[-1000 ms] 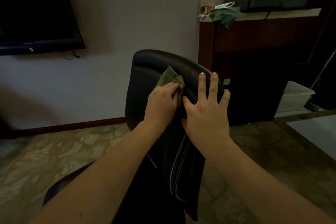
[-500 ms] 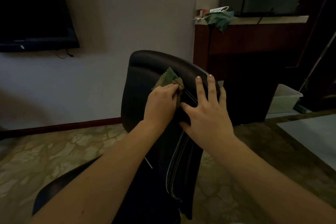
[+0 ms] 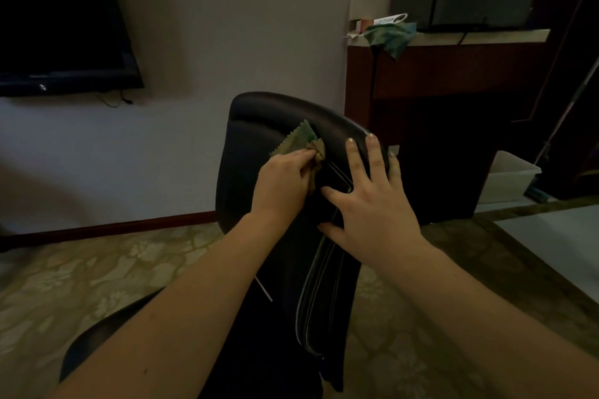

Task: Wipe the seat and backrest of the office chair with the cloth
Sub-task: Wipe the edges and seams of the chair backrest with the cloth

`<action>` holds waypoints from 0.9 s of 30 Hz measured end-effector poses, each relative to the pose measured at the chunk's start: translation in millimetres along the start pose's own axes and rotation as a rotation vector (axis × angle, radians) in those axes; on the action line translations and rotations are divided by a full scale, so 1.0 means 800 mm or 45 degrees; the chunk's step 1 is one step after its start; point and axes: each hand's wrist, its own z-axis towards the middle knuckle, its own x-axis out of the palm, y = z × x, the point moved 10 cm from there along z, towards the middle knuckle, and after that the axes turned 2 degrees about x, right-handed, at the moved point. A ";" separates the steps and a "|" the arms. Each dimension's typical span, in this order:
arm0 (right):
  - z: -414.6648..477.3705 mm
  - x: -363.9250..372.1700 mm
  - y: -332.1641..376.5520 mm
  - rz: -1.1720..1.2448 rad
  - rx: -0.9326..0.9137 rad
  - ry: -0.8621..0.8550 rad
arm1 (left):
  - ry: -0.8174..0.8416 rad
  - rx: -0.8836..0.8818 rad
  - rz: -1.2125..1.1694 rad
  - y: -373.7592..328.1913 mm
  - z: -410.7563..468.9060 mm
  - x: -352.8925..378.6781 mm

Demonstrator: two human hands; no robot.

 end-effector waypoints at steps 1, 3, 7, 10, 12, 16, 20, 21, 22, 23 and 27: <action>0.000 0.000 -0.001 -0.003 -0.005 -0.003 | -0.006 -0.018 -0.011 0.002 0.002 0.000; -0.003 0.001 -0.002 -0.007 -0.005 -0.008 | -0.016 -0.036 -0.031 0.000 -0.001 0.002; -0.015 0.010 0.001 0.056 0.034 -0.072 | -0.031 -0.048 -0.072 -0.007 -0.015 0.008; -0.022 0.017 0.002 0.120 0.088 -0.169 | -0.038 -0.035 -0.088 -0.013 -0.023 0.007; -0.023 0.017 0.002 0.167 0.128 -0.239 | -0.023 -0.006 -0.092 -0.016 -0.027 0.006; -0.030 0.015 -0.002 0.224 0.201 -0.320 | 0.031 0.089 -0.065 -0.021 -0.026 0.003; -0.031 0.016 -0.005 0.201 0.220 -0.314 | 0.055 0.108 -0.051 -0.016 -0.013 -0.002; -0.029 0.015 -0.005 0.189 0.229 -0.292 | 0.053 0.073 -0.065 -0.014 -0.009 -0.002; -0.025 0.016 -0.005 0.180 0.234 -0.255 | 0.045 0.020 -0.088 -0.012 -0.006 -0.002; -0.021 0.017 -0.005 0.175 0.234 -0.213 | 0.033 -0.036 -0.109 -0.010 -0.004 -0.001; -0.014 0.022 -0.005 0.176 0.200 -0.170 | -0.014 -0.063 -0.156 -0.022 -0.011 0.003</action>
